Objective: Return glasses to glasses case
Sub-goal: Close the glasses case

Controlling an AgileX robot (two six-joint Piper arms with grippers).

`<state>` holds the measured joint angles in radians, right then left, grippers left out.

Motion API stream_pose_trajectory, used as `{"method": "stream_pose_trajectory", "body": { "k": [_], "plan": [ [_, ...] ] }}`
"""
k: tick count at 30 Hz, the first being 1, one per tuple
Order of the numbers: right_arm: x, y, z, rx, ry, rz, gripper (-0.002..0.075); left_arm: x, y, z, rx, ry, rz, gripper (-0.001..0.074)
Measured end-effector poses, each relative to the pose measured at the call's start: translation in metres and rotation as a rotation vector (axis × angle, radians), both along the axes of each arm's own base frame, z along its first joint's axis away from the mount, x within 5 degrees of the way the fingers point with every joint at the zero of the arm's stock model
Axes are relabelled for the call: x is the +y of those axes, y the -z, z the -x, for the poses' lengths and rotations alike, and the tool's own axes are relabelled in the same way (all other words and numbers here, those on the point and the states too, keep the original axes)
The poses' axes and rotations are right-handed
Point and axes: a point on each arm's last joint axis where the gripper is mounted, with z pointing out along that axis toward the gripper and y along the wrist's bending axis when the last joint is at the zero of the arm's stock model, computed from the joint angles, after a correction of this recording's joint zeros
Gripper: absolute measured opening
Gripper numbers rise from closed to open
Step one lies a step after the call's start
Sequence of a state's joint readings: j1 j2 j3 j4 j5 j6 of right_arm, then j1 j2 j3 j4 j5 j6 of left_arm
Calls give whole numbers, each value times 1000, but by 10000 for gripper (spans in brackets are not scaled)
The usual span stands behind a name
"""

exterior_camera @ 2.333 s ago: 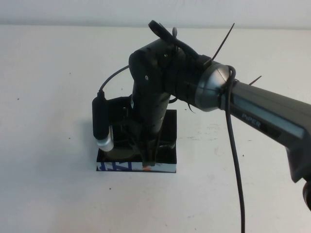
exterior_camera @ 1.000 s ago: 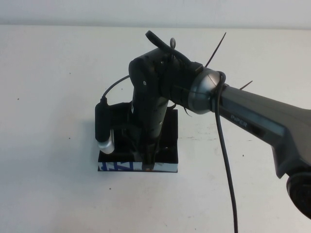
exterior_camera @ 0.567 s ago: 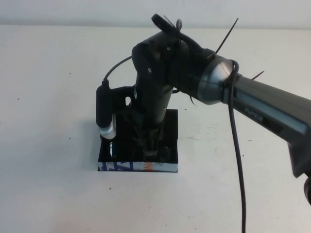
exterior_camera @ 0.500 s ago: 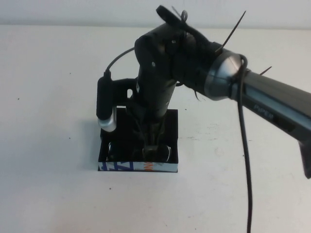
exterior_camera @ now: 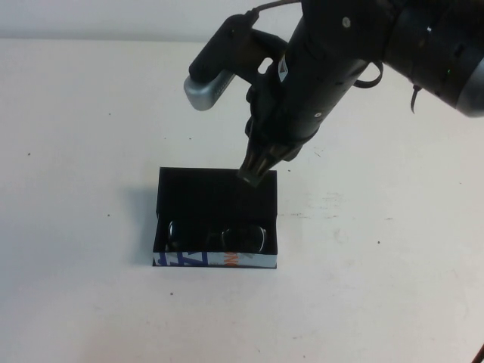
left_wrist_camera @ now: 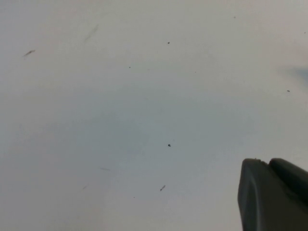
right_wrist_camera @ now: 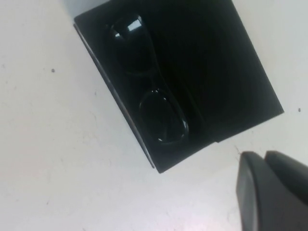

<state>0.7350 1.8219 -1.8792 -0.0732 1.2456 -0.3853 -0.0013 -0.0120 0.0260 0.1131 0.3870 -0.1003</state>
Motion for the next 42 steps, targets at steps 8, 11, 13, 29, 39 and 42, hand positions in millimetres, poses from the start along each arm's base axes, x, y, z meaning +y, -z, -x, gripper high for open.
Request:
{"method": "stream_pose_trajectory", "body": {
  "k": [8, 11, 13, 29, 39, 42],
  "plan": [
    [-3, 1, -3, 25, 33, -24, -10, 0, 0, 0, 0, 0, 0, -4],
    [-1, 0, -1, 50, 27, -52, -11, 0, 0, 0, 0, 0, 0, -4],
    [0, 0, 0, 57, 26, -60, -11, 0, 0, 0, 0, 0, 0, -4],
    [3, 3, -2, 83, 87, -100, -11, -5, -29, -4, -326, -12, 419, -4],
    [8, 24, -24, 104, 203, -149, -11, -22, -56, -23, 23, 108, 516, -4],
    [1, 25, -34, 106, 259, -172, -11, -34, -64, -41, 171, 171, 470, -4]
  ]
}}
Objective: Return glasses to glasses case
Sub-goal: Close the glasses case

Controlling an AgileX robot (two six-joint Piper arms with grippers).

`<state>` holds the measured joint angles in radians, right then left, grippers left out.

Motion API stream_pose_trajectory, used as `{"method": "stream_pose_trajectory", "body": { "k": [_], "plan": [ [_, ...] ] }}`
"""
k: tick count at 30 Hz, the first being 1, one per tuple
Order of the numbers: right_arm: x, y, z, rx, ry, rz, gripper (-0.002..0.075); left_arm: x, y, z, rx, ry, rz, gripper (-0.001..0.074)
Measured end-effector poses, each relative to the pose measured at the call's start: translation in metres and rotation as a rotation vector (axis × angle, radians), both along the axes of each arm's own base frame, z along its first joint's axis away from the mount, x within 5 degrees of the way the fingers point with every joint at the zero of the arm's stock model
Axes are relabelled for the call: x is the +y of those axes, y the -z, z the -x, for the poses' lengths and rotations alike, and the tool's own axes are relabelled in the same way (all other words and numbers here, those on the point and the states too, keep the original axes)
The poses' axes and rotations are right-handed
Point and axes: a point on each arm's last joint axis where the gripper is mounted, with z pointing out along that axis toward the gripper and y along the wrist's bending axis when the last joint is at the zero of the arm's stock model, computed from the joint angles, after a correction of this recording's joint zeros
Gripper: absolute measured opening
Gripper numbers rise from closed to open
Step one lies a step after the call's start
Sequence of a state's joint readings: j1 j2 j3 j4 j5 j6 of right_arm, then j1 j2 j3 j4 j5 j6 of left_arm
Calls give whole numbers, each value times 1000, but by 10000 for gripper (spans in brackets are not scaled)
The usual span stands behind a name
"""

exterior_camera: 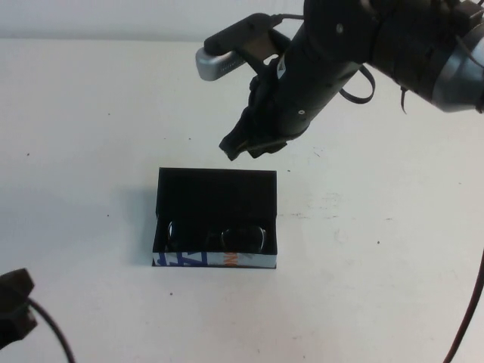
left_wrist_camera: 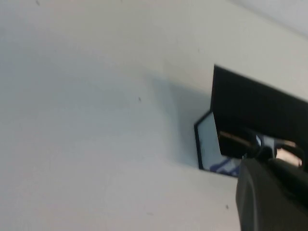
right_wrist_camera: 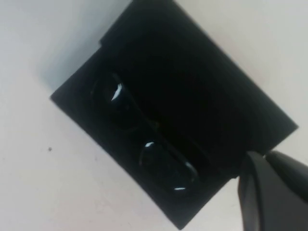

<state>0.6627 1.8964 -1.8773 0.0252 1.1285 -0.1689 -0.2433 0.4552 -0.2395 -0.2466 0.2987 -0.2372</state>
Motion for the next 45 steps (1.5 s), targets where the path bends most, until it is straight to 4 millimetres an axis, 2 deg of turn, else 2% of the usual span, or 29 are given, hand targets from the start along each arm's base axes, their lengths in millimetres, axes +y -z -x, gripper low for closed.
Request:
{"method": "stream_pose_trajectory", "body": {
  "k": [7, 10, 15, 19, 28, 34, 39, 45],
  "plan": [
    [-26, 2, -22, 70, 103, -87, -11, -41, -8, -47, 284, 287, -218, -4],
    [-32, 8, -33, 115, 130, -102, -11, -57, -12, -64, 353, 424, -279, -4],
    [-32, 13, -39, 141, 134, -93, -11, -83, -15, -81, 362, 624, -207, -4],
    [-28, 15, -45, 140, 132, -104, -11, -96, -4, -93, 373, 694, -151, -4],
    [-15, 17, -65, 111, 126, -132, -11, -108, 42, -125, 423, 731, -104, -4],
    [-7, 30, -79, 125, 120, -134, -11, -111, 70, -139, 446, 708, -117, -4],
    [-4, 44, -89, 150, 128, -145, -11, -111, 81, -147, 427, 685, -138, -4],
    [-13, 55, -103, 184, 169, -191, -11, -104, 90, -155, 421, 653, -133, -4]
  ]
}}
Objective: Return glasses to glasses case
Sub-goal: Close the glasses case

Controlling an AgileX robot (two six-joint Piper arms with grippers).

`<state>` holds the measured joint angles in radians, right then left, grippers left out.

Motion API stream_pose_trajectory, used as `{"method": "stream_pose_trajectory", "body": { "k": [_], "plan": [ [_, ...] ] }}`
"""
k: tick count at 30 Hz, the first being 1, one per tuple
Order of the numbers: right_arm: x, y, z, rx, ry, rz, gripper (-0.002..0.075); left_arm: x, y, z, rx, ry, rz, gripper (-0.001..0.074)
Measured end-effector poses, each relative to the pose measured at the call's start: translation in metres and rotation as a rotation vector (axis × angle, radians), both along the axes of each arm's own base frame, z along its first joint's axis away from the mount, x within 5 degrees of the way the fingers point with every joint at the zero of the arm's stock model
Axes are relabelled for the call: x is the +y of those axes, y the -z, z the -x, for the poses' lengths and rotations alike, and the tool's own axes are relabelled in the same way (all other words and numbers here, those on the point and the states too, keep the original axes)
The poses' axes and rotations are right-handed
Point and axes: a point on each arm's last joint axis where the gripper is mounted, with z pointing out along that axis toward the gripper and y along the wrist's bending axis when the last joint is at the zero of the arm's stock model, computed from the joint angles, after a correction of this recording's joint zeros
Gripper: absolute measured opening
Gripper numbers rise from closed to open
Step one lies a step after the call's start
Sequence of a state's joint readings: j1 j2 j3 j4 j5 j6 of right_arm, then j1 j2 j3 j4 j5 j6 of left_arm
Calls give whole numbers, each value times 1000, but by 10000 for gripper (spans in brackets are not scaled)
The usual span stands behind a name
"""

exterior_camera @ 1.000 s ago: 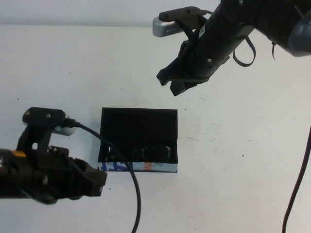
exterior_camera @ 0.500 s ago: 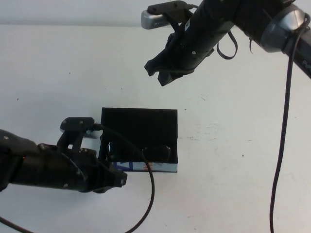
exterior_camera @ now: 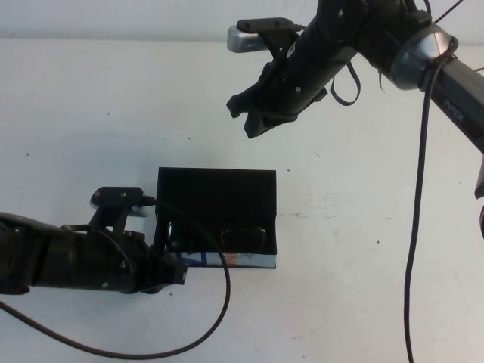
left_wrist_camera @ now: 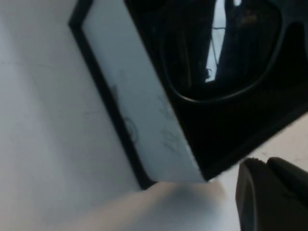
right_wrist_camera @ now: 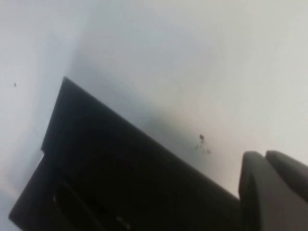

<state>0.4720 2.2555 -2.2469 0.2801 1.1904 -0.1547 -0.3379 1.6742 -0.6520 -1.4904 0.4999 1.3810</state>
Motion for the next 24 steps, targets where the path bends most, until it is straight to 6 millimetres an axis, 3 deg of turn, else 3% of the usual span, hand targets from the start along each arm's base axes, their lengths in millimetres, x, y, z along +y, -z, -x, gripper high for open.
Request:
{"method": "stream_pose_trajectory", "body": {
  "k": [6, 16, 24],
  "plan": [
    [1, 11, -9, 2, 26, -38, -11, 11, 9, -8, 19, -31, 8, -4],
    [6, 24, -17, -4, 49, -79, -11, 6, 16, -11, 48, -10, 83, -4],
    [10, 52, -23, 47, 52, -62, -11, 5, 17, -11, 48, -7, 89, -4]
  ]
}}
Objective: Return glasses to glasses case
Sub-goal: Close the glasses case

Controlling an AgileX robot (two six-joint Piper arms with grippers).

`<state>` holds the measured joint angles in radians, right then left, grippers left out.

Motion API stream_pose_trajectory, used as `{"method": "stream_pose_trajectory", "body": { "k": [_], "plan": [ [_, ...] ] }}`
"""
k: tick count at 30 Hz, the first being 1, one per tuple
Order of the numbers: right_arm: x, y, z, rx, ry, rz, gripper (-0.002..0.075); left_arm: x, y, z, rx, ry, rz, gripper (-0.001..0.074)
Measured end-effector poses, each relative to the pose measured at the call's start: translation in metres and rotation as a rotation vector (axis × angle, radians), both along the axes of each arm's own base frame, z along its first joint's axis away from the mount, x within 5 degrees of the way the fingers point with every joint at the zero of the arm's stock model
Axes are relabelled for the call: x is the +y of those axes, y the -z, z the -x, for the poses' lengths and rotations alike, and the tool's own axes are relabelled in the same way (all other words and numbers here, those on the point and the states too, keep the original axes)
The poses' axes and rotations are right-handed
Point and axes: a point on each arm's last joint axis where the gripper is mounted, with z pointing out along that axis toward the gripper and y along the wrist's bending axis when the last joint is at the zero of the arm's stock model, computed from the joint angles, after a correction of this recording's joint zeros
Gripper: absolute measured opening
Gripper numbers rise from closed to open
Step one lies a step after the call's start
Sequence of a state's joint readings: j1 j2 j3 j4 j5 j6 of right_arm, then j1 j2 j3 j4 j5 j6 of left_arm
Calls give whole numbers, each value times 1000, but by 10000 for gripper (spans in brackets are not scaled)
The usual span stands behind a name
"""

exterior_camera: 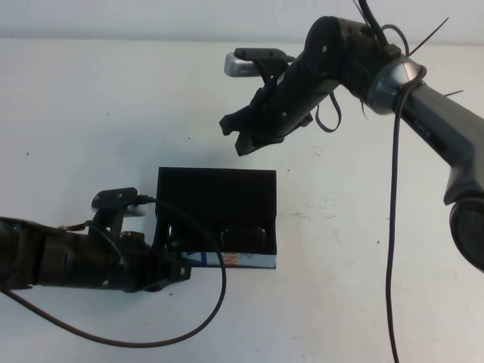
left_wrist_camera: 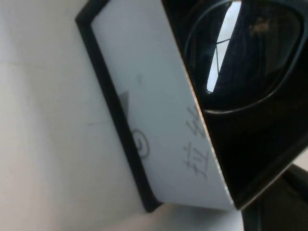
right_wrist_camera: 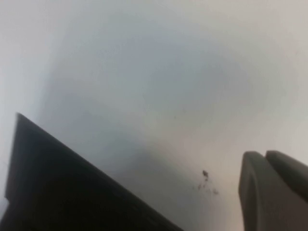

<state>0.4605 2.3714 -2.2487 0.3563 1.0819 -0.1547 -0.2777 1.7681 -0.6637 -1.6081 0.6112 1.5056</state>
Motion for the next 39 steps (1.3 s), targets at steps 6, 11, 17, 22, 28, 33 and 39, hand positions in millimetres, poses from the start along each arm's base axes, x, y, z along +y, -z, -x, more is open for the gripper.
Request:
{"method": "stream_pose_trajectory", "body": {
  "k": [6, 11, 17, 22, 28, 33, 39],
  "plan": [
    [1, 18, 2, 76, -23, 29, -11, 0, 0, 0, 0, 1, 1, -4],
    [0, 20, 6, 118, -47, 40, -11, 0, 0, 0, 0, 1, 2, -4],
    [3, 18, 11, 151, -90, 11, -11, 0, 0, 0, 0, 1, 2, -4],
    [3, 18, 11, 153, -95, 8, -11, 0, 0, 0, 1, 2, 3, -4],
    [6, 16, 12, 169, -99, -29, -11, 0, 0, 0, 1, 2, 3, -4],
    [16, 2, 23, 144, -128, -36, -11, 0, 0, 0, 1, 1, 4, -4],
    [30, -20, 48, 122, -181, -27, -11, 0, 0, 0, 1, 1, 4, -4]
  ]
}}
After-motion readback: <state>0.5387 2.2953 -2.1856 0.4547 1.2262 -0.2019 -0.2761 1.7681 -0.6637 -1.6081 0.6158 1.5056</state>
